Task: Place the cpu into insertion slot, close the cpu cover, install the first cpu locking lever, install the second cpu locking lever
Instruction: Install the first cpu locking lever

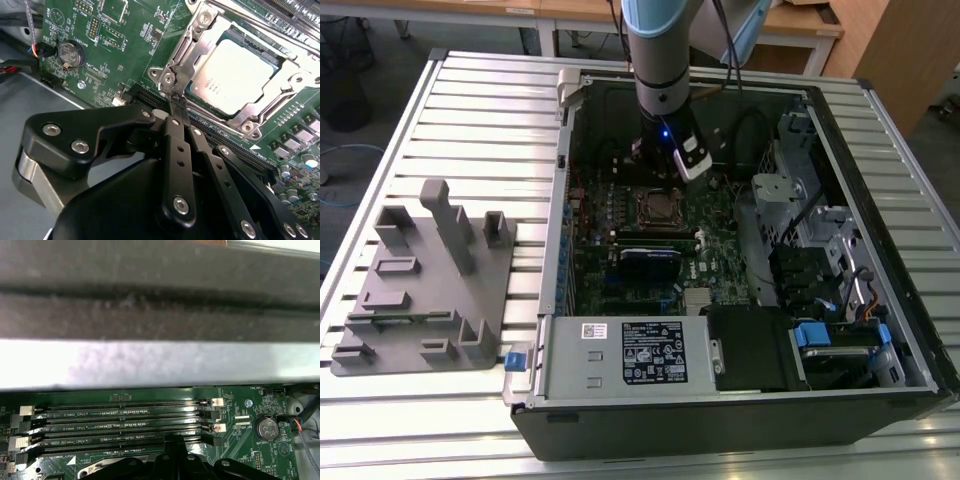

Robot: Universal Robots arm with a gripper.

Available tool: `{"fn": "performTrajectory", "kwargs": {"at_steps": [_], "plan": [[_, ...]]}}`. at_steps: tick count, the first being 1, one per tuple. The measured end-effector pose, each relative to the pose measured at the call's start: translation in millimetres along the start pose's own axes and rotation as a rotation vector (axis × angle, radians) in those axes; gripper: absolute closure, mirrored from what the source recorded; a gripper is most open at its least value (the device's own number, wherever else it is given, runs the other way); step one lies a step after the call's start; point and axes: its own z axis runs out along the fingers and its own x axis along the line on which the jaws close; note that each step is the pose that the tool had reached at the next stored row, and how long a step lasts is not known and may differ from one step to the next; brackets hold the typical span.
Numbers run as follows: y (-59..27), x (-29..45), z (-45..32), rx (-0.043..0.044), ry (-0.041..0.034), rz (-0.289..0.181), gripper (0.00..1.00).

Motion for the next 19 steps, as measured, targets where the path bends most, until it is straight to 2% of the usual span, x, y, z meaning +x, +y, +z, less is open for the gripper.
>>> {"fn": "performTrajectory", "kwargs": {"at_steps": [8, 15, 16, 17, 18, 19], "plan": [[2.3, -2.5, -11.1, 0.0005, 0.0036, 0.001, 0.89], [2.5, -2.9, -11.8, 0.0007, 0.0062, 0.001, 0.89], [2.5, -3.3, -11.7, 0.0011, 0.0088, 0.002, 0.89], [2.6, -3.8, -11.6, 0.0024, 0.016, 0.003, 0.89], [2.6, -4.5, -11.4, 0.0041, 0.0268, 0.005, 0.89], [2.6, -5.3, -11.2, 0.0067, 0.0414, 0.008, 0.89]]}}
